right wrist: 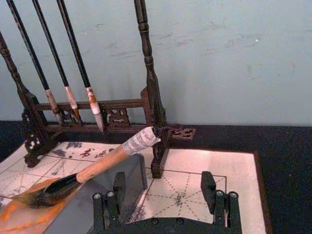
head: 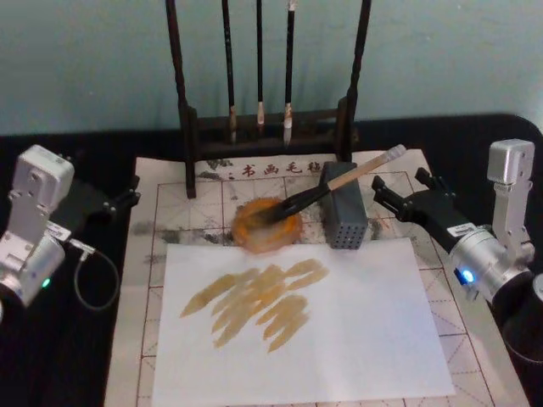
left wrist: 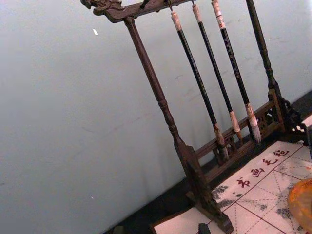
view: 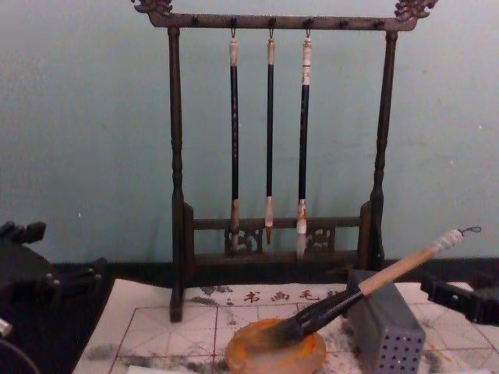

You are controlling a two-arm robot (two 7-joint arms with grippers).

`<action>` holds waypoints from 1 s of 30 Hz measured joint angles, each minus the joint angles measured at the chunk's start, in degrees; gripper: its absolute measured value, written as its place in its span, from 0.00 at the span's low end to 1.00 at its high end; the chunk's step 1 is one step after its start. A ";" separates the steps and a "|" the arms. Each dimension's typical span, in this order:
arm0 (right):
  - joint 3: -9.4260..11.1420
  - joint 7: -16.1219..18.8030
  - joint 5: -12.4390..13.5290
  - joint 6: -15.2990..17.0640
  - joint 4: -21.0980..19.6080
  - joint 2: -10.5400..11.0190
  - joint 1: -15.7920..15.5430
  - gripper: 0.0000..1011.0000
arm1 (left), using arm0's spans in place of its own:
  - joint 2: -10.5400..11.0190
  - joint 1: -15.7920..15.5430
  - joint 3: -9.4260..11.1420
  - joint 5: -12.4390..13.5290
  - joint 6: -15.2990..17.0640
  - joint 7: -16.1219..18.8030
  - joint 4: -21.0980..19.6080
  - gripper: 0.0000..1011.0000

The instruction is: Pick up the brush from the inkstone, write on the paper, then place the brush back to its original position.

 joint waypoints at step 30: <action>0.84 0.01 -0.17 -0.40 0.53 -0.69 0.01 0.99 | 0.00 0.00 0.00 0.00 0.00 0.00 0.00 0.99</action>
